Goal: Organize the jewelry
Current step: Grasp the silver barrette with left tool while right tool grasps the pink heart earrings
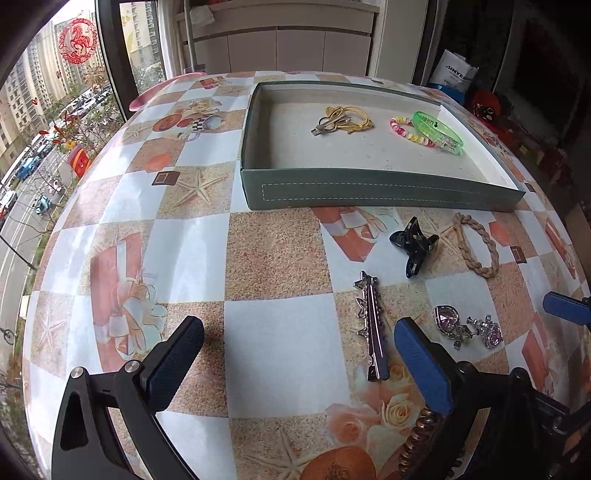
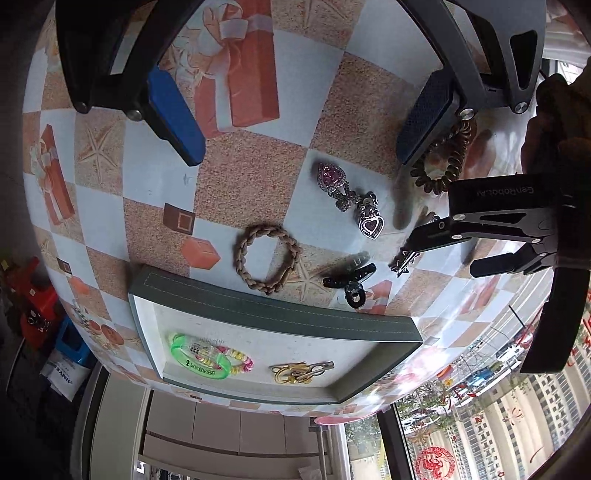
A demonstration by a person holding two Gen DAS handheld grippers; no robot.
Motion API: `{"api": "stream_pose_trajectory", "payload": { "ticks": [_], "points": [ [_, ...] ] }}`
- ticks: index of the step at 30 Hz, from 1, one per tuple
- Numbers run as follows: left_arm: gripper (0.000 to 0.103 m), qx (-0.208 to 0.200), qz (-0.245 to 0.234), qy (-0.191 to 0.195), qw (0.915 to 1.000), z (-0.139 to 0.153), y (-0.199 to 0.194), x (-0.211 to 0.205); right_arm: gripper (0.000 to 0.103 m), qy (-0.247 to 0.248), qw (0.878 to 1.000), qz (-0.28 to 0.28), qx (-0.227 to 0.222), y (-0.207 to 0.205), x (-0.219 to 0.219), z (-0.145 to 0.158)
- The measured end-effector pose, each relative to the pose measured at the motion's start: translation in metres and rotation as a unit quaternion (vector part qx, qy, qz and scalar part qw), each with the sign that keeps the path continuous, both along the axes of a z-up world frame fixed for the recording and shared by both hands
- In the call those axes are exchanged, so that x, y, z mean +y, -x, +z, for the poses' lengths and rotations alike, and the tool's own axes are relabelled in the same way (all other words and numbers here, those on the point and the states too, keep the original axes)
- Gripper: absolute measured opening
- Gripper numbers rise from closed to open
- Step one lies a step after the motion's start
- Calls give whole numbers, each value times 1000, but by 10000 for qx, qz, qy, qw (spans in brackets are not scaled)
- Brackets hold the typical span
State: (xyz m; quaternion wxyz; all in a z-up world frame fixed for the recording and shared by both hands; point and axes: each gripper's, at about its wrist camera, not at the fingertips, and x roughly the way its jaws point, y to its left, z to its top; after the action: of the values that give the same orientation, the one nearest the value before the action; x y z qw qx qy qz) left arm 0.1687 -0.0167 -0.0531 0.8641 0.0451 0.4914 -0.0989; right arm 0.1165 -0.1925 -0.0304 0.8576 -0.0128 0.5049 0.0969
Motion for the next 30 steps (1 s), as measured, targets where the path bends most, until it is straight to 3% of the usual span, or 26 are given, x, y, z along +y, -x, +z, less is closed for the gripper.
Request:
{"api": "stream_pose_trajectory", "payload": {
  "ticks": [4, 10, 17, 21, 26, 30],
  "points": [
    [103, 1, -42, -92, 9999, -2, -1, -3, 90, 161, 9999, 50, 14, -3, 5, -7],
    [103, -35, -87, -134, 9999, -3, -4, -5, 87, 244, 9996, 156, -6, -8, 13, -13],
    [101, -86, -189, -110, 9997, 0, -1, -9, 72, 324, 9989, 309, -107, -11, 25, -11],
    [86, -95, -313, -39, 9995, 3, 2, -11, 65, 310, 9987, 388, -150, -13, 29, -10],
    [61, -85, -511, 19, 9987, 6, 6, -17, 42, 304, 9980, 518, -193, -11, 36, -9],
    [34, -62, -671, 35, 9977, 9, 10, -20, 30, 281, 9978, 573, -178, -10, 39, -8]
  ]
}}
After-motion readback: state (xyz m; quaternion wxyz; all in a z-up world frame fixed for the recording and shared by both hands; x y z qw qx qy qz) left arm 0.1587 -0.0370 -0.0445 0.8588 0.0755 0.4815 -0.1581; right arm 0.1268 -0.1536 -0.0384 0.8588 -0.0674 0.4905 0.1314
